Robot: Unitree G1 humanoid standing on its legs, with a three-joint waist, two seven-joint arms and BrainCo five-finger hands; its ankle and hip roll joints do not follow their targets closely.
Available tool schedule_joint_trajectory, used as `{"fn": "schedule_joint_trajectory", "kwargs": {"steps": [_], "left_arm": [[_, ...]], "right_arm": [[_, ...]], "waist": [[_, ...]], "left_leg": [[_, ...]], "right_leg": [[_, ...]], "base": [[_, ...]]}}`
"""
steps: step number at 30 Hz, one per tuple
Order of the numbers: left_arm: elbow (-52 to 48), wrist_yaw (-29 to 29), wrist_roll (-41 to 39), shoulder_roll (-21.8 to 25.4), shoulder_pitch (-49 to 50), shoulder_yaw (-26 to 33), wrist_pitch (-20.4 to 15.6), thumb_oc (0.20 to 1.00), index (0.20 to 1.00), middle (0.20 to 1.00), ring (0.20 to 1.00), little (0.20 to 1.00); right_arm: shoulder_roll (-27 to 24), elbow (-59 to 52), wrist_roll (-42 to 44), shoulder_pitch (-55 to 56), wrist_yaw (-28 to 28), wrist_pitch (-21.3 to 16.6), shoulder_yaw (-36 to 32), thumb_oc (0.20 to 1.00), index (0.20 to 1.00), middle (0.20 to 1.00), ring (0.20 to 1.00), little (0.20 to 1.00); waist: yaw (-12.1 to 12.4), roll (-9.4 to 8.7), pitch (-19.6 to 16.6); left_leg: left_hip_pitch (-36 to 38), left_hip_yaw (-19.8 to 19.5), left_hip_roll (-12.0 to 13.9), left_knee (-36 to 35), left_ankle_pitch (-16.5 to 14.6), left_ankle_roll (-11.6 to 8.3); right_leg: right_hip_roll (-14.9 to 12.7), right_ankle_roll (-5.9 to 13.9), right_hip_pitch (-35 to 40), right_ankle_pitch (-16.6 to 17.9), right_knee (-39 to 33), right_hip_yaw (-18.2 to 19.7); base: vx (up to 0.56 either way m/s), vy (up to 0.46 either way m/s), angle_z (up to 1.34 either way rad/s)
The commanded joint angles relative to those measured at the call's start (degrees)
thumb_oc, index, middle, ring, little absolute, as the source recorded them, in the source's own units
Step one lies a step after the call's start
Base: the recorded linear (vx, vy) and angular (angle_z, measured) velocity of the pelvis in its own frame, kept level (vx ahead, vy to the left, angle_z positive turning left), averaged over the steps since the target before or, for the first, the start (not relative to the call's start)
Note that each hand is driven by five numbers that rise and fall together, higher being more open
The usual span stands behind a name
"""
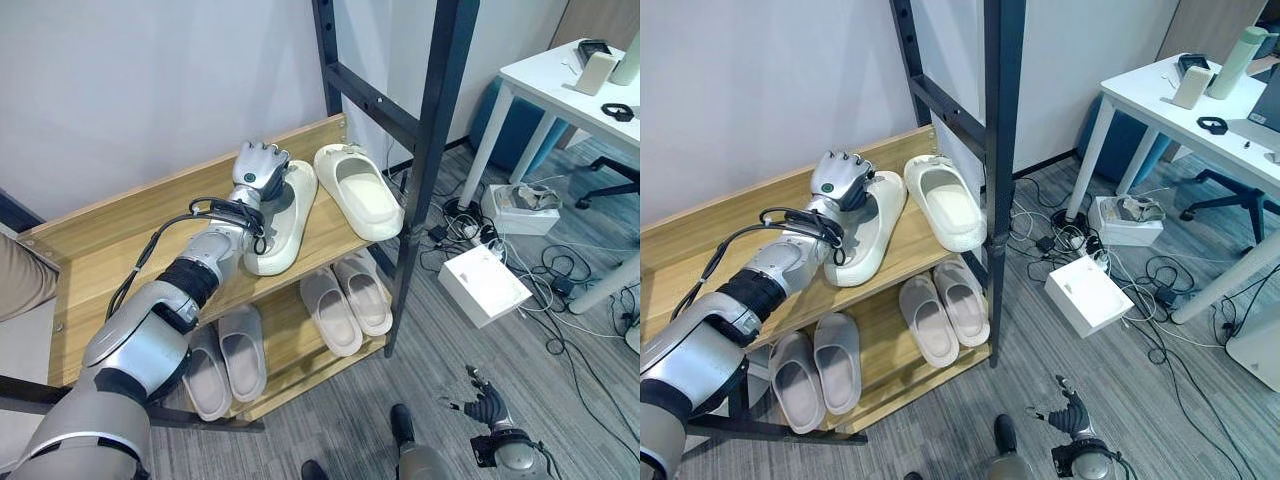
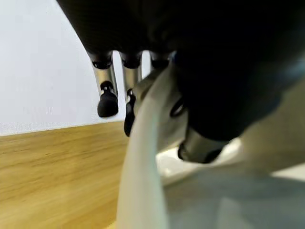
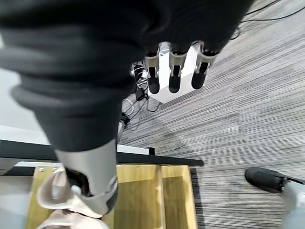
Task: Arrange the slippers neatly on the shoe rack.
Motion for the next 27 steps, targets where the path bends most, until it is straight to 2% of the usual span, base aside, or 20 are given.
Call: {"fn": "schedule_joint_trajectory", "kwargs": {"steps": [1, 7, 9, 15, 21, 27], "left_arm": [[0.35, 0.13, -1.32, 0.69, -8.31, 3.88, 1.10, 1.000, 1.000, 1.000, 1.000, 1.000], [-9.51, -2.46, -1.02, 3.57, -6.07, 7.45, 0.54, 1.000, 1.000, 1.000, 1.000, 1.000], [-14.27, -2.82, -1.80, 5.80, -4.83, 10.03, -0.08, 1.000, 1.000, 1.000, 1.000, 1.000], [-25.23, -2.54, -3.45, 7.74, 1.63, 17.83, -1.39, 1.000, 1.000, 1.000, 1.000, 1.000], [-33.87, -3.31, -4.59, 7.65, 6.95, 22.19, -3.60, 1.000, 1.000, 1.000, 1.000, 1.000], [-36.52, -4.27, -5.90, 6.67, 10.84, 24.05, -4.79, 1.000, 1.000, 1.000, 1.000, 1.000]], "right_arm": [[-0.36, -2.59, 0.19, -2.12, 0.32, -2.22, -1.15, 1.000, 1.000, 1.000, 1.000, 1.000], [0.35, -3.33, -0.03, -1.71, 1.31, -1.25, -2.06, 1.000, 1.000, 1.000, 1.000, 1.000], [0.63, -3.84, -0.33, -1.56, 1.90, -0.91, -2.01, 1.000, 1.000, 1.000, 1.000, 1.000], [1.81, -3.90, -1.12, -1.09, 2.96, 0.19, -1.73, 1.000, 1.000, 1.000, 1.000, 1.000], [2.61, -3.04, -1.67, -1.20, 3.42, 0.93, -1.47, 1.000, 1.000, 1.000, 1.000, 1.000], [3.12, -2.82, -2.08, -1.73, 3.53, 1.27, -1.43, 1.000, 1.000, 1.000, 1.000, 1.000]], "waist": [[0.13, -0.13, 2.99], [2.26, -0.41, 2.38], [3.40, -0.60, 2.11], [5.29, -1.09, 1.65], [6.71, -1.22, 1.32], [7.49, -1.22, 1.32]], "left_leg": [[6.10, -5.48, -1.88, 0.05, -3.12, 0.17], [6.09, -7.56, -1.91, 0.05, -2.76, -0.03], [6.00, -8.39, -2.00, 0.05, -2.58, -0.07], [5.79, -10.03, -2.13, 0.05, -2.41, -0.10], [5.67, -11.23, -2.25, 0.05, -2.25, -0.11], [5.53, -11.96, -2.37, 0.05, -2.10, -0.07]], "right_leg": [[2.16, 3.81, 7.75, -5.79, 0.16, -5.44], [2.04, 3.55, 9.34, -6.43, 0.01, -7.80], [1.97, 3.43, 9.74, -6.61, 0.01, -8.63], [1.74, 3.00, 10.50, -6.97, 0.01, -10.17], [1.63, 2.69, 11.01, -7.13, 0.01, -11.25], [1.44, 2.59, 11.33, -7.17, 0.01, -11.79]], "base": [[0.00, -0.045, 0.26], [-0.02, -0.025, 0.31], [-0.03, -0.017, 0.25], [-0.03, -0.012, 0.23], [-0.02, 0.002, 0.13], [-0.01, 0.001, 0.06]]}}
